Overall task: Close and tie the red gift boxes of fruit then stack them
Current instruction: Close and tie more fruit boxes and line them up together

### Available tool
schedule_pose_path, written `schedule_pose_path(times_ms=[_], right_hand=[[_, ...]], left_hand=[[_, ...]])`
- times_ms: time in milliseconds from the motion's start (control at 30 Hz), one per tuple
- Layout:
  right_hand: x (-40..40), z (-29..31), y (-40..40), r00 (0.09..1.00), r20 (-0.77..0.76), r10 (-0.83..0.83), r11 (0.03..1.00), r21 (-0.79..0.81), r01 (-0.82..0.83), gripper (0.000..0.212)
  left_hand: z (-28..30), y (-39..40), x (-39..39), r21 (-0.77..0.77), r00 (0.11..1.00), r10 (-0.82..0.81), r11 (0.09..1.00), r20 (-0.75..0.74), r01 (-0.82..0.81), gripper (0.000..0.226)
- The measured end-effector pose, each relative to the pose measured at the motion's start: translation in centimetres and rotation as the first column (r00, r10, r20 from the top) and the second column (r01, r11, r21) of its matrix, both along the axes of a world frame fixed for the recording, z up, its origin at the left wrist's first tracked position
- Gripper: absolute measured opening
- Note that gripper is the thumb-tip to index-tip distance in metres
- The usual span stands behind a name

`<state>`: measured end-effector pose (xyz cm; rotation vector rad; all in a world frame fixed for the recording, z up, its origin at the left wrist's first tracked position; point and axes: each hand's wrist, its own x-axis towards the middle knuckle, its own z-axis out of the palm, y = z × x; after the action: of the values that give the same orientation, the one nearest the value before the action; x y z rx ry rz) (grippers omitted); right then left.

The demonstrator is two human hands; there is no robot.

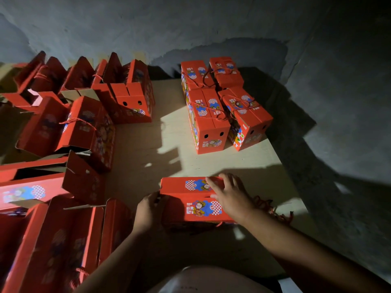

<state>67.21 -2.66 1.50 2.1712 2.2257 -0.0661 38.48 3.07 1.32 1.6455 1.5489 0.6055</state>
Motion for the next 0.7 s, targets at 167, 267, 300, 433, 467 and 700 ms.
schedule_pose_path(times_ms=[167,267,300,433,467,700], right_hand=[[0.0,0.2,0.0,1.000,0.011,0.022,0.999,0.042,-0.023,0.078],[0.0,0.1,0.0,0.999,-0.029,0.022,0.999,0.029,-0.022,0.073],[0.0,0.2,0.0,0.998,-0.058,0.018,1.000,0.022,-0.016,0.070],[-0.1,0.3,-0.8,0.979,-0.200,-0.036,0.999,-0.008,0.035,0.057],[0.0,0.2,-1.1,0.971,-0.234,-0.043,0.999,-0.017,0.040,0.056],[0.7,-0.3,-2.5,0.774,-0.609,-0.172,0.970,0.033,0.242,0.043]], left_hand=[[1.1,0.3,0.1,0.056,0.991,-0.071,0.995,-0.116,0.078,0.070],[1.8,0.5,0.4,0.120,0.932,-0.193,0.964,-0.307,0.239,0.064],[1.9,0.4,0.6,0.123,0.924,-0.211,0.957,-0.320,0.262,0.064],[1.9,-0.2,0.9,0.123,0.901,-0.245,0.944,-0.358,0.305,0.075],[1.8,-0.3,0.8,0.128,0.894,-0.252,0.939,-0.369,0.318,0.077],[1.9,0.0,0.8,0.160,0.971,-0.102,0.977,-0.217,0.139,0.037]])
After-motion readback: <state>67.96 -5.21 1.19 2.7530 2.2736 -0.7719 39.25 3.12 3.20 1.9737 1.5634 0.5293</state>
